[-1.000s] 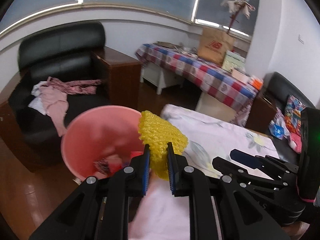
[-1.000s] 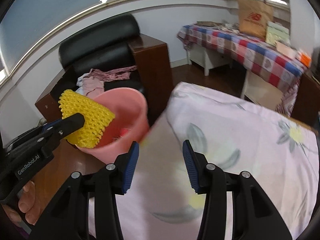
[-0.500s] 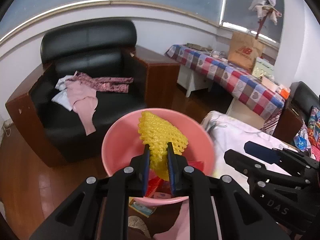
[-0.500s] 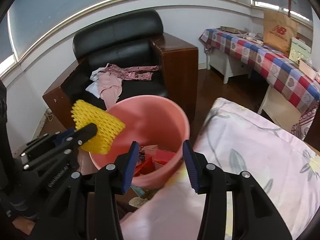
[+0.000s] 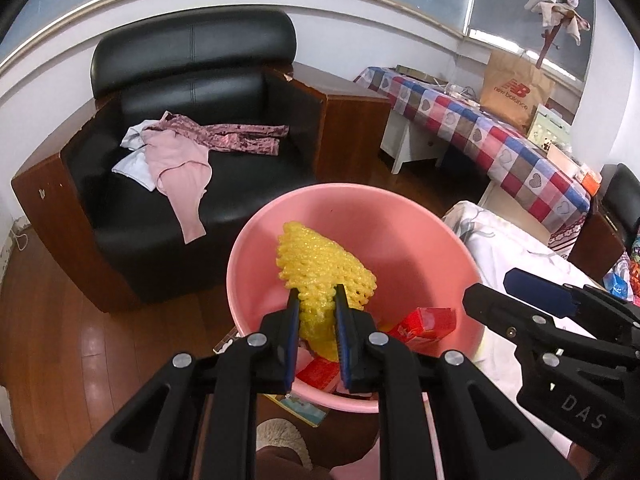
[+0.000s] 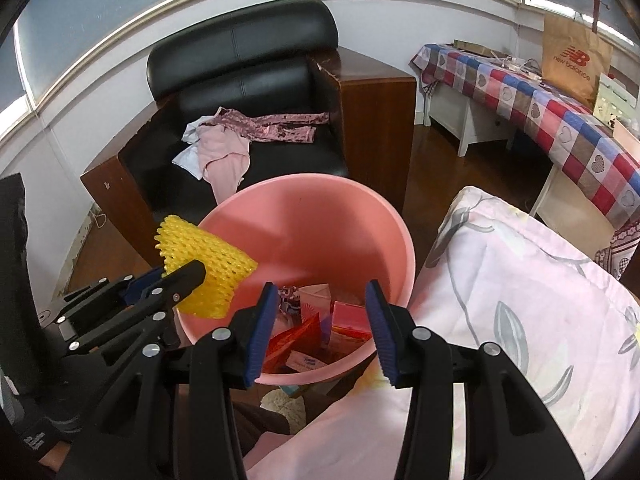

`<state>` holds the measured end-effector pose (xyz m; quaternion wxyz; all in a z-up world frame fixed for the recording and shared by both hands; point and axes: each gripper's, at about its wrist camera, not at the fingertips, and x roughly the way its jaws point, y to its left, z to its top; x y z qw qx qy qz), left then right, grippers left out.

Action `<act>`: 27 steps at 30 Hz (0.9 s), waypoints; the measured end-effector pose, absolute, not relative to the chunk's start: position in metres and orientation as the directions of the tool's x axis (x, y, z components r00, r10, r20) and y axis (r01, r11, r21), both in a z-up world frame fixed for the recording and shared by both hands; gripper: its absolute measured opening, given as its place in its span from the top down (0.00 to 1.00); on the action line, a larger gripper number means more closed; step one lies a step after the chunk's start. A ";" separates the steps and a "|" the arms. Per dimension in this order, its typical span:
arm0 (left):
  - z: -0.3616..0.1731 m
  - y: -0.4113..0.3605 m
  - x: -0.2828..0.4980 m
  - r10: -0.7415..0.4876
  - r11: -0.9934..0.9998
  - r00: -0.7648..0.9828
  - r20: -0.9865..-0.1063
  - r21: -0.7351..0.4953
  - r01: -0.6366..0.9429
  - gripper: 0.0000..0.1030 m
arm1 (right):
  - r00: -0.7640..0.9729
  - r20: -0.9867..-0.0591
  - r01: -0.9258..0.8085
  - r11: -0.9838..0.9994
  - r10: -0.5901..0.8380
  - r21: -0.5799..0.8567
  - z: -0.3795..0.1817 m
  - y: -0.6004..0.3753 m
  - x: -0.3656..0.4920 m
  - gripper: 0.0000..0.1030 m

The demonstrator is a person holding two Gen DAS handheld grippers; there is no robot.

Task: Collect trash
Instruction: 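Carry the yellow foam net over the pink bin with the left tool, then open the left tool to drop the foam net into the bin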

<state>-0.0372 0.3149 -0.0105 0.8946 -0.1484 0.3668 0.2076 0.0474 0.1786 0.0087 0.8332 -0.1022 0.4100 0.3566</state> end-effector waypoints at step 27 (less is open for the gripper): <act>-0.017 0.303 -0.028 0.232 0.874 0.633 -0.738 -0.127 -0.469 0.56 | 0.387 -0.773 -0.664 0.733 0.503 0.145 -0.005 0.170 0.053 0.55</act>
